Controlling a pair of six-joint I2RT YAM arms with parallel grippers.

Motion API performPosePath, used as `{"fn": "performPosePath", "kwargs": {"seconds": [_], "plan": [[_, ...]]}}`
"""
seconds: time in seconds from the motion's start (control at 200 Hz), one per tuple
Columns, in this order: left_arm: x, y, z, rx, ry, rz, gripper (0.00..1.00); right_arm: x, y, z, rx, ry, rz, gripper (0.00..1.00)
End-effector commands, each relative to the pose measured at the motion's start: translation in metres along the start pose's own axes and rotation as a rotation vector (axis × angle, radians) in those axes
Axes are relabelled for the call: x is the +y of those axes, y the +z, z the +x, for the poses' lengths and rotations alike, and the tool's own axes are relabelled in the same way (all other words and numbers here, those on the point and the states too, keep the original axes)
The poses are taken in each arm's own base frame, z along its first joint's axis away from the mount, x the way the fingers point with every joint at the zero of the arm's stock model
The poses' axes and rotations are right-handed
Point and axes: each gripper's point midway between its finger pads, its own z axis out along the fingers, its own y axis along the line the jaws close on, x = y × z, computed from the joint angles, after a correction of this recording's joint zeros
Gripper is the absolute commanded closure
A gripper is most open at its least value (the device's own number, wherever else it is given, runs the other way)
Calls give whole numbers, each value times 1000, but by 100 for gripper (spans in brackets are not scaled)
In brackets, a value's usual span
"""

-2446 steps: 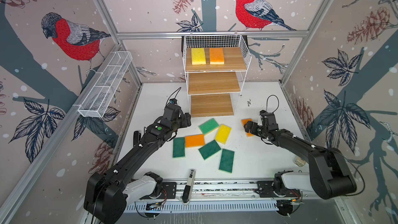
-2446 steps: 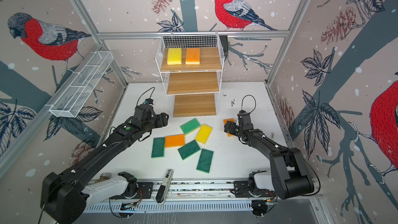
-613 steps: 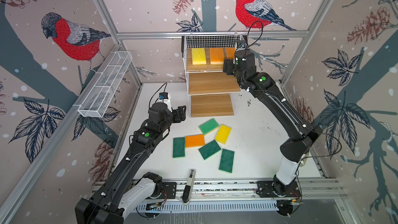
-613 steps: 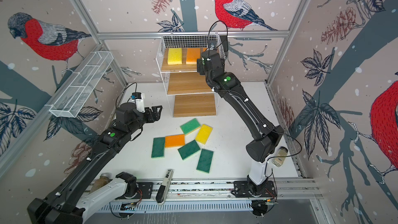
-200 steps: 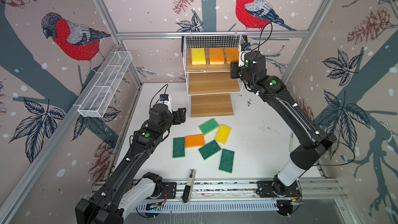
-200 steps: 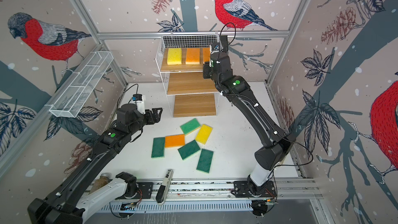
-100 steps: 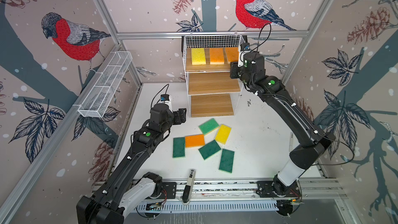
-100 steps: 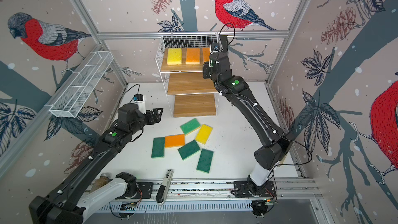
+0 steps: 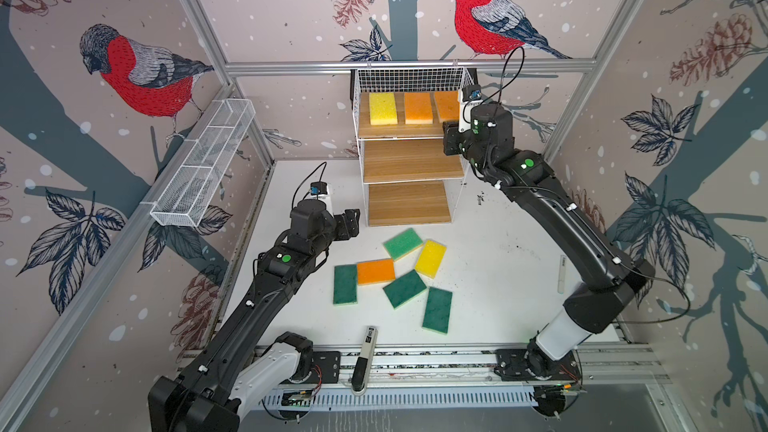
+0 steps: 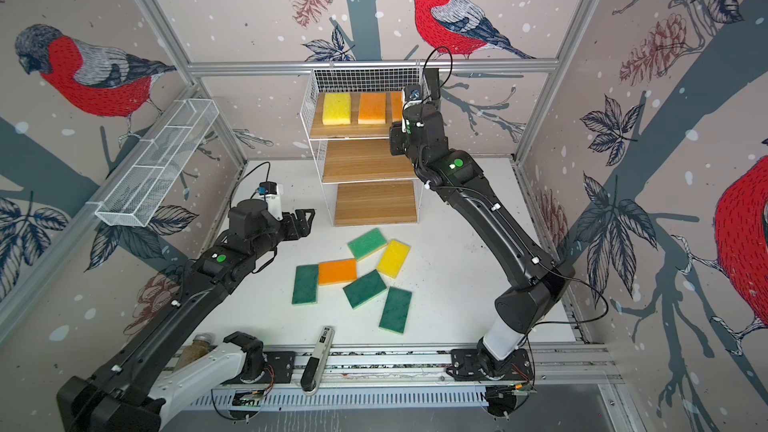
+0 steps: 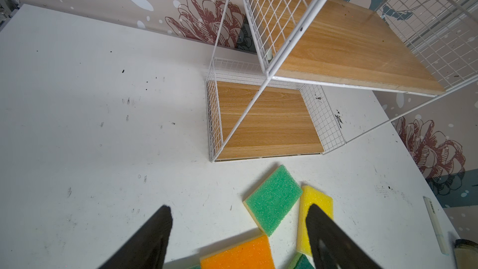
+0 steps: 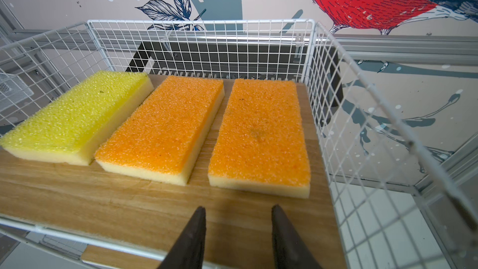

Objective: Place and organize the cleaning sponges onto the shelf

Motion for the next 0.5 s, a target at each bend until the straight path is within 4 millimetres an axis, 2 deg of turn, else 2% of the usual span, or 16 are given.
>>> {"fn": "performPosePath", "kwargs": {"seconds": [0.0,0.495], "plan": [[-6,-3,-10,-37,-11,25,18,-3,5,0,-5,-19,27,58],[-4,-5,-9,-37,-19,20,18,0,14,6,3,-23,26,57]]}}
